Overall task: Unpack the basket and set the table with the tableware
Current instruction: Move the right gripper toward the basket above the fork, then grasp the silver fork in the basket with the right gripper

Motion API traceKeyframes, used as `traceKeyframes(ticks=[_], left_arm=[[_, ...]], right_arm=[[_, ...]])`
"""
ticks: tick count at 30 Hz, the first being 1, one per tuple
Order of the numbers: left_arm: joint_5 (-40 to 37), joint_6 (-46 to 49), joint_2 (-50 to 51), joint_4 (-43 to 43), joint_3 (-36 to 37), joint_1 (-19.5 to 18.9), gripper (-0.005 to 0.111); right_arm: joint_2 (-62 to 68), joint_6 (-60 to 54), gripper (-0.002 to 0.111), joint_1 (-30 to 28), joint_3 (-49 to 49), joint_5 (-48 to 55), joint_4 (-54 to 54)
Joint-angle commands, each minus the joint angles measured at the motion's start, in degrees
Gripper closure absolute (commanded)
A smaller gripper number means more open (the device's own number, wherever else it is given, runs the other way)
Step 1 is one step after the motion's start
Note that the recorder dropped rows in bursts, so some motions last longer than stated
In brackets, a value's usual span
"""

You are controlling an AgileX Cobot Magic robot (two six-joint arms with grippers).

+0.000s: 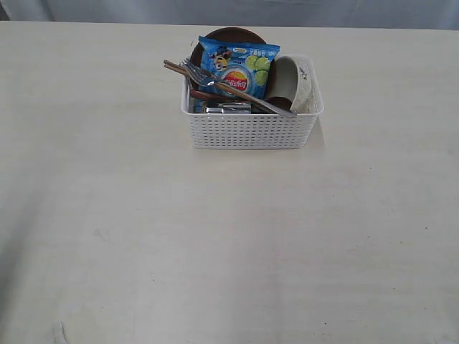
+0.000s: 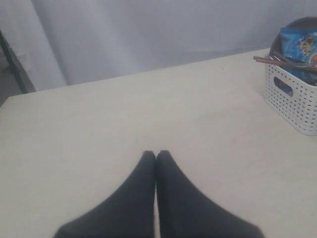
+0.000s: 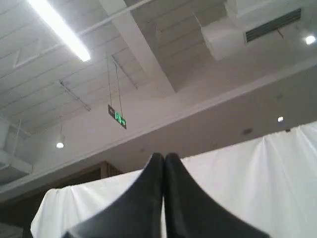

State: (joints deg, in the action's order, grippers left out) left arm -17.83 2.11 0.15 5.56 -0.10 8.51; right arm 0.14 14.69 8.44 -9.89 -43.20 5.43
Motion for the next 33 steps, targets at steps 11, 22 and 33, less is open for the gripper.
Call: traceKeyframes(ticks=[11,22,33], left_arm=[[0.67,-0.20,-0.15,0.22,0.10,-0.31,0.107],[0.67,-0.20,-0.15,0.22,0.10,-0.31,0.107],[0.67,-0.20,-0.15,0.22,0.10,-0.31,0.107]], right_arm=[[36.68,-10.32,0.069,-0.35,-50.98,85.96,6.81],[75.33,-44.03,0.067,5.76,-61.33,105.72,30.58],[104.98,-43.90,0.060,20.73,-74.09,94.88,22.20]])
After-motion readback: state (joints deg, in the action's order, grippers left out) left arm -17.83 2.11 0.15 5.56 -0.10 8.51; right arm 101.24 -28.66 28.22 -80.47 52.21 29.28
